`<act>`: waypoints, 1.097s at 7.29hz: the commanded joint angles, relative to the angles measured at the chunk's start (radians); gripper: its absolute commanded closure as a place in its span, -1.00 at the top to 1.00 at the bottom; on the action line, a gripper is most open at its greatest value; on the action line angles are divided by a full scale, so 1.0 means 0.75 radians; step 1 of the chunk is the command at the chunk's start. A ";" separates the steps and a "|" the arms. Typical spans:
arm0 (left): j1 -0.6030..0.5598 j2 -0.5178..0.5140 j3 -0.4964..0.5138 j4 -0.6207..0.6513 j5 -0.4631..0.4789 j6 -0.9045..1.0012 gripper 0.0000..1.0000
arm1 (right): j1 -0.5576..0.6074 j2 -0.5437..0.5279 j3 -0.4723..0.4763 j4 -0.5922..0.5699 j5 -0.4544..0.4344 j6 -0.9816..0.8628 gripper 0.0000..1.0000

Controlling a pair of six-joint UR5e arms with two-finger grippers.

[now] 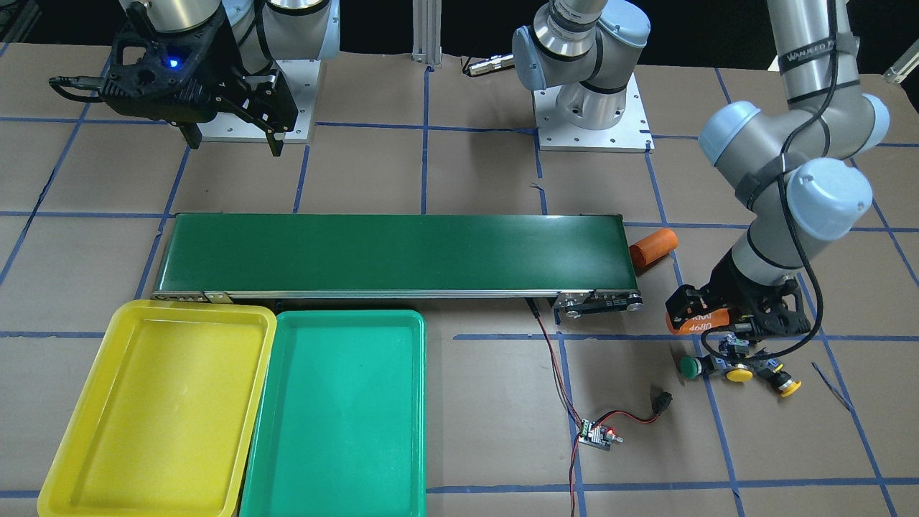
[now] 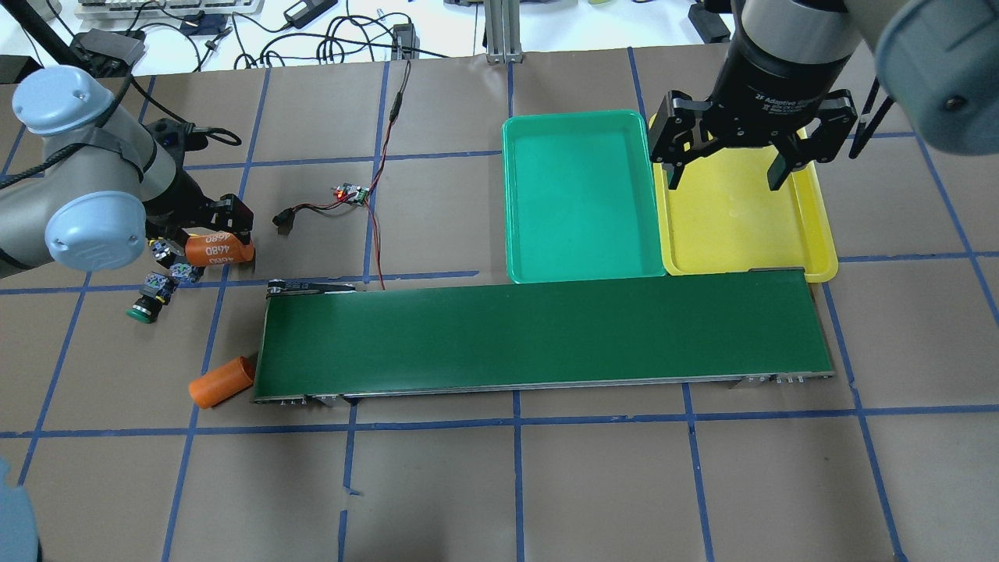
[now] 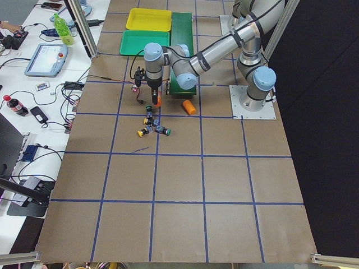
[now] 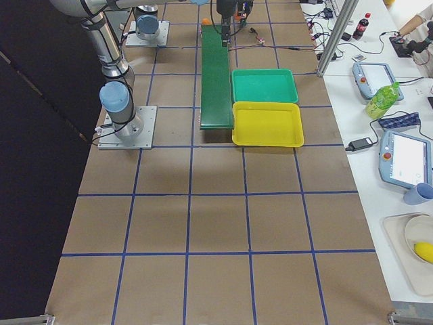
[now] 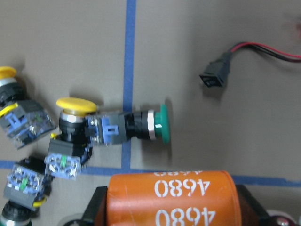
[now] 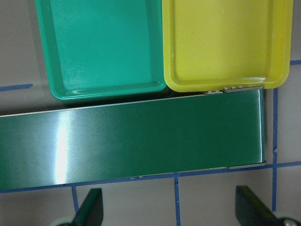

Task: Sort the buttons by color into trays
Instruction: 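Carry the orange cell onto the near end of the conveyor belt and release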

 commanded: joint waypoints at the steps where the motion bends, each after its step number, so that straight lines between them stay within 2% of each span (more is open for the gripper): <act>1: -0.153 0.163 -0.024 -0.192 0.002 -0.142 -1.00 | 0.001 0.000 0.001 0.002 0.002 0.001 1.00; 2: -0.225 0.235 -0.099 -0.239 0.002 -0.153 -1.00 | 0.001 0.000 0.001 0.002 0.000 0.001 1.00; 3: -0.238 0.282 -0.214 -0.217 -0.004 -0.153 -1.00 | 0.003 0.000 0.001 0.002 0.000 0.001 1.00; 4: -0.242 0.315 -0.269 -0.209 -0.004 -0.151 -0.99 | 0.003 0.000 0.001 0.002 0.000 0.001 1.00; 5: -0.242 0.337 -0.288 -0.211 -0.004 -0.133 -0.94 | 0.003 0.000 0.001 0.002 0.000 0.001 1.00; 6: -0.242 0.328 -0.294 -0.213 -0.006 -0.121 -0.75 | 0.003 0.000 0.001 0.004 0.000 0.001 1.00; 8: -0.226 0.299 -0.299 -0.207 -0.006 -0.033 -0.72 | 0.004 0.000 0.001 0.002 0.000 0.001 1.00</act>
